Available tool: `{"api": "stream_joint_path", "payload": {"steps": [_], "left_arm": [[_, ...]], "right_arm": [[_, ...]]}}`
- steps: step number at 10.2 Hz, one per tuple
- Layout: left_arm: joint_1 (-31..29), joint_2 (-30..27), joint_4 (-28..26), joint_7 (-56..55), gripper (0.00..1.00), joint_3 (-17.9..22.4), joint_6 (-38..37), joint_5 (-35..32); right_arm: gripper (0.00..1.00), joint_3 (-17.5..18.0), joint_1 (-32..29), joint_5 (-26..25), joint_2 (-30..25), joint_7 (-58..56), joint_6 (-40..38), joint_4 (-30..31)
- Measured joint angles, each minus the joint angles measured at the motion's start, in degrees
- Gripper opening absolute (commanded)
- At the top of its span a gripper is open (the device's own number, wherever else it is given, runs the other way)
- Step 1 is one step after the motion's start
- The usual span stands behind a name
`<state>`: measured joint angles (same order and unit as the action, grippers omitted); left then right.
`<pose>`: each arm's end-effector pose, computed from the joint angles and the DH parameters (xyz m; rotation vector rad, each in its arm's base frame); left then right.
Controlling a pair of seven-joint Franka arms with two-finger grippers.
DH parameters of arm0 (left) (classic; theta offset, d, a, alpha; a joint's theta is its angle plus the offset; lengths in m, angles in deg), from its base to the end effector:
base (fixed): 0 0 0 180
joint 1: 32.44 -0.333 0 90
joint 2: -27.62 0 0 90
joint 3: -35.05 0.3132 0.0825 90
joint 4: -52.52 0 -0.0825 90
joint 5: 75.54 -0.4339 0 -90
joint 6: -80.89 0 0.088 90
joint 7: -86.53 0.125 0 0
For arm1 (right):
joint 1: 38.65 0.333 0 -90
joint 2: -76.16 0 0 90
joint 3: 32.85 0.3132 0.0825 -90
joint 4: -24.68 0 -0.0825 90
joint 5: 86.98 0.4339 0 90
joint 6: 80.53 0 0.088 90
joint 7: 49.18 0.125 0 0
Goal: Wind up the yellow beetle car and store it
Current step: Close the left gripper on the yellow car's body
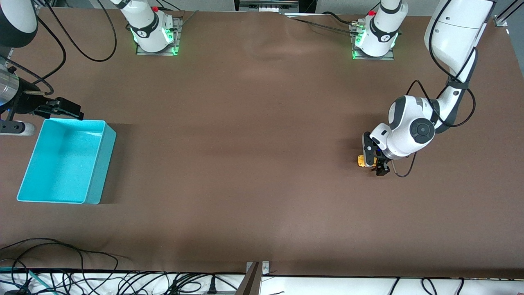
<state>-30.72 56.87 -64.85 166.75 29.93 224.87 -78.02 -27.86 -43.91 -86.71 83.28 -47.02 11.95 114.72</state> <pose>0.6106 -0.0754 0.1213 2.2205 -2.1632 -0.0363 0.6389 -0.0050 0.5299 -3.1241 0.0672 0.1273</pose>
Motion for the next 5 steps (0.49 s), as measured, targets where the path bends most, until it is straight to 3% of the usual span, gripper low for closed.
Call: {"api": "stream_joint_path", "payload": {"steps": [1,2,3,5], "left_arm": [[0.0,-0.02,0.0,0.12,0.35,0.0,0.0,0.0],[0.0,-0.04,0.0,0.18,0.13,0.0,0.0,-0.01],[-0.01,-0.08,0.01,0.2,0.0,0.0,-0.1,-0.01],[-0.3,-0.19,0.09,0.22,0.0,0.04,-0.95,-0.01]], "right_arm": [[1.0,-0.04,0.0,0.0,0.07,0.0,0.0,0.0],[1.0,-0.04,0.0,0.0,0.19,0.0,0.0,0.0],[1.0,-0.04,0.0,0.01,0.36,0.0,0.0,0.0],[1.0,-0.04,0.0,0.01,0.79,0.0,0.04,0.0]]}}
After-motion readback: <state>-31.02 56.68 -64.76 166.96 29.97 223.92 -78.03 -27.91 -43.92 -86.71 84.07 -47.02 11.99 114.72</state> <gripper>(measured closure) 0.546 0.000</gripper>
